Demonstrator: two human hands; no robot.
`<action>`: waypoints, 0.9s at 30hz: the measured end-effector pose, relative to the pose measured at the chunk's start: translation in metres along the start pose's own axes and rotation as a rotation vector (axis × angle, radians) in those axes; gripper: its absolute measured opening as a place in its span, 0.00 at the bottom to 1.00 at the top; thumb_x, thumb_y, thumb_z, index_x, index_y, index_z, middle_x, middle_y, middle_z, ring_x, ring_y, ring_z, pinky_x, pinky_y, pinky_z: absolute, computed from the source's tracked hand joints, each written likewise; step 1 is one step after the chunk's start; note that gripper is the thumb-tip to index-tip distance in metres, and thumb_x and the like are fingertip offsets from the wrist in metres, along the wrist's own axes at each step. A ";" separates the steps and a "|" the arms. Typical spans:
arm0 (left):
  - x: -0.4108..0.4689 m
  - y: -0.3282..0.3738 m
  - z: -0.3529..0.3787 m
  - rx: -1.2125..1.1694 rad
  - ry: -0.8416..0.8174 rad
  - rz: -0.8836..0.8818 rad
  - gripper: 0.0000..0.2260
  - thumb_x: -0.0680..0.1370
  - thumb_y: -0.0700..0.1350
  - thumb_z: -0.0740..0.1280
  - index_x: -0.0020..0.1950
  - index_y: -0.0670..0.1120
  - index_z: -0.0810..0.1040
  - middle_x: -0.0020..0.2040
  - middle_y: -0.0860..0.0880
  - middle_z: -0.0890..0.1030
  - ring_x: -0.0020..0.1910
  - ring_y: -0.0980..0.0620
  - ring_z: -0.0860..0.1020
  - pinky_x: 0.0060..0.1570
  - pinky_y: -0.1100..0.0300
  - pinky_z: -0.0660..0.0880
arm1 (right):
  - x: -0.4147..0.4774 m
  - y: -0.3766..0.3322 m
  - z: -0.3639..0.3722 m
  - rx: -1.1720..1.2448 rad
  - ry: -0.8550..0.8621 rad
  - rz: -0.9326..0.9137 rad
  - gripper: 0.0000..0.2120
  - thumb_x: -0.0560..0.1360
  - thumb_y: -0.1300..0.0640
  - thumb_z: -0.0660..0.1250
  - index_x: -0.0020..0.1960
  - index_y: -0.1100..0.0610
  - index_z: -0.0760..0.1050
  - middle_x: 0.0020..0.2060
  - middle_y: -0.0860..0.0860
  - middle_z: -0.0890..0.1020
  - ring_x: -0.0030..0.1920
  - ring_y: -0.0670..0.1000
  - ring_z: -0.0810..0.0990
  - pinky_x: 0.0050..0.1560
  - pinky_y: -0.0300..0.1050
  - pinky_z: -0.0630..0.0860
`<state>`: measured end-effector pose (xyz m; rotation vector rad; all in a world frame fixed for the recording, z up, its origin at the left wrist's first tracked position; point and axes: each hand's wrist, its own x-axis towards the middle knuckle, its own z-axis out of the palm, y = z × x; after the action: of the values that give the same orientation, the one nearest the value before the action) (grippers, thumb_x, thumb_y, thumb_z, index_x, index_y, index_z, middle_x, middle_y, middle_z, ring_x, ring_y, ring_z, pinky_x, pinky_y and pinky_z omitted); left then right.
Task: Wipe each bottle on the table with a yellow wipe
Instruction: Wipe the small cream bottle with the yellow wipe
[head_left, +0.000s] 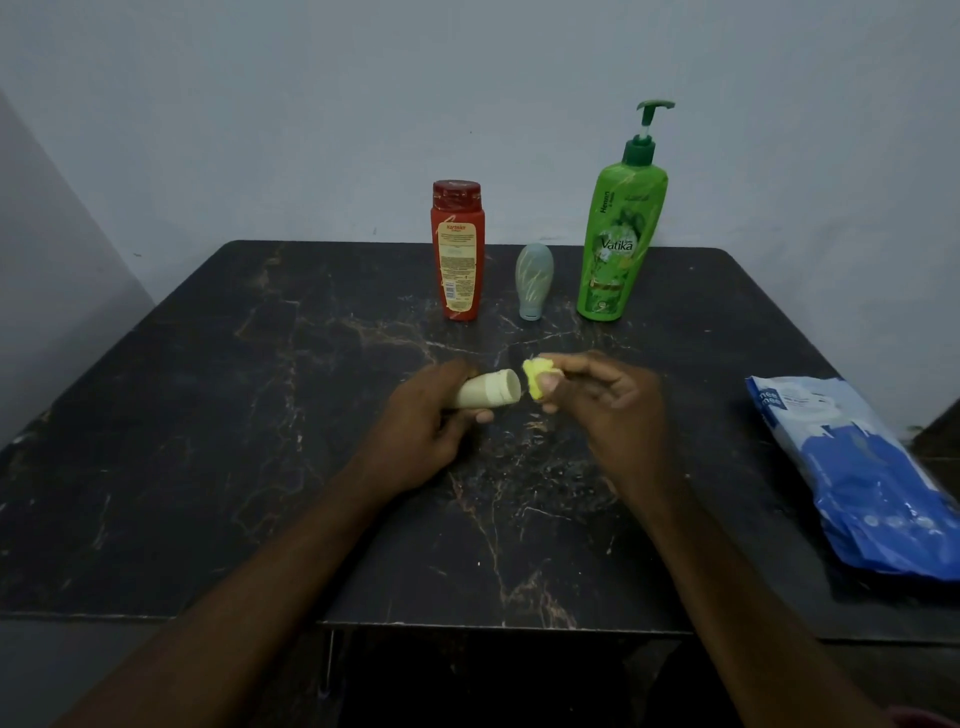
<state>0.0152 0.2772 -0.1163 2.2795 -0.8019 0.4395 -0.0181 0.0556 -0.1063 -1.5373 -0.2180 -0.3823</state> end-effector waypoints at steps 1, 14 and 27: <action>0.000 -0.001 0.000 0.000 0.001 0.002 0.12 0.78 0.48 0.73 0.60 0.48 0.79 0.49 0.54 0.80 0.47 0.54 0.77 0.46 0.52 0.76 | -0.001 0.001 0.002 -0.084 -0.046 -0.042 0.10 0.75 0.65 0.73 0.56 0.58 0.83 0.47 0.52 0.86 0.45 0.50 0.86 0.44 0.42 0.82; -0.003 -0.002 0.001 -0.018 -0.088 0.033 0.12 0.78 0.47 0.73 0.60 0.48 0.79 0.51 0.53 0.80 0.49 0.53 0.77 0.49 0.50 0.76 | -0.005 0.005 0.003 -0.318 -0.054 -0.173 0.08 0.72 0.61 0.76 0.51 0.56 0.85 0.44 0.47 0.85 0.43 0.47 0.84 0.44 0.48 0.83; -0.002 -0.005 0.002 -0.032 -0.086 0.002 0.13 0.78 0.46 0.74 0.61 0.49 0.78 0.53 0.53 0.80 0.51 0.54 0.77 0.51 0.53 0.75 | -0.004 0.007 0.000 -0.362 -0.118 -0.187 0.05 0.71 0.62 0.77 0.46 0.58 0.86 0.40 0.48 0.84 0.38 0.48 0.82 0.38 0.47 0.80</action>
<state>0.0171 0.2803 -0.1212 2.2806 -0.8478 0.3293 -0.0189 0.0559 -0.1138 -1.9053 -0.4034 -0.4991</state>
